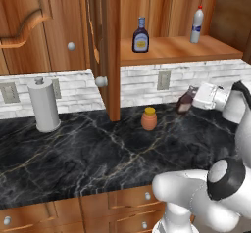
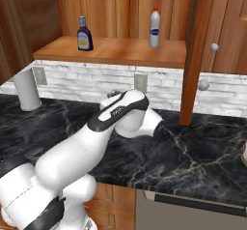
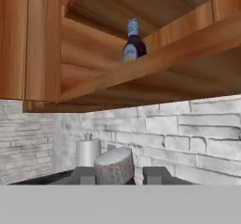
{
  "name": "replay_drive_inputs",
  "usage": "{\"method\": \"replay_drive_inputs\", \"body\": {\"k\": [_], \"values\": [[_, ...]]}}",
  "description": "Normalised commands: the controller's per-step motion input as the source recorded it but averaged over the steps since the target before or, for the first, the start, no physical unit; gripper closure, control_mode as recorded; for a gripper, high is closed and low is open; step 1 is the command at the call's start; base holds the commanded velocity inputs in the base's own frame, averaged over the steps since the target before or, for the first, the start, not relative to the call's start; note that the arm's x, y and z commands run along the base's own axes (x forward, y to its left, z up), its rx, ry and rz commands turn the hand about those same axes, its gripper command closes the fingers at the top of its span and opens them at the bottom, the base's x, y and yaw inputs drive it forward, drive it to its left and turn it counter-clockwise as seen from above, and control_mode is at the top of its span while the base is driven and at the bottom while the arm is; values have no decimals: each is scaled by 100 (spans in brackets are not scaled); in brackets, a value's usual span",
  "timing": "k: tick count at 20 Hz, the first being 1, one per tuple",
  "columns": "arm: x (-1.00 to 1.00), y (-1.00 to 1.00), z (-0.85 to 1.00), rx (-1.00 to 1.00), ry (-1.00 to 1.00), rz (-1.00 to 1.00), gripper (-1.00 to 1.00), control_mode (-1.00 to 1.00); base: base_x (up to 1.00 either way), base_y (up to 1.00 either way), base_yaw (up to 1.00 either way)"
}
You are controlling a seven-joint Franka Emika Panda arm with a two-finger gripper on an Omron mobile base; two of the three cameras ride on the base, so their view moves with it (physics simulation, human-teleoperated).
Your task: Pick the ketchup and condiment bottle from the counter and place them in the cabinet.
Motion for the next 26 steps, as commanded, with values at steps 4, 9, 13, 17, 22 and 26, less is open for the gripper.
{"method": "replay_drive_inputs", "body": {"k": [4,9,13,17,22,26], "values": [[-47,64,81,-19,-1,-1,100,-100,0,0,0],[-30,25,99,-13,-2,-5,100,-100,0,0,0],[-24,0,98,-12,4,-6,100,-100,0,0,0],[-31,0,79,-14,12,-5,100,-100,0,0,0],[-16,-3,61,-15,20,-3,100,-100,0,0,0],[-13,-23,41,-8,10,0,100,-100,0,0,0]]}}
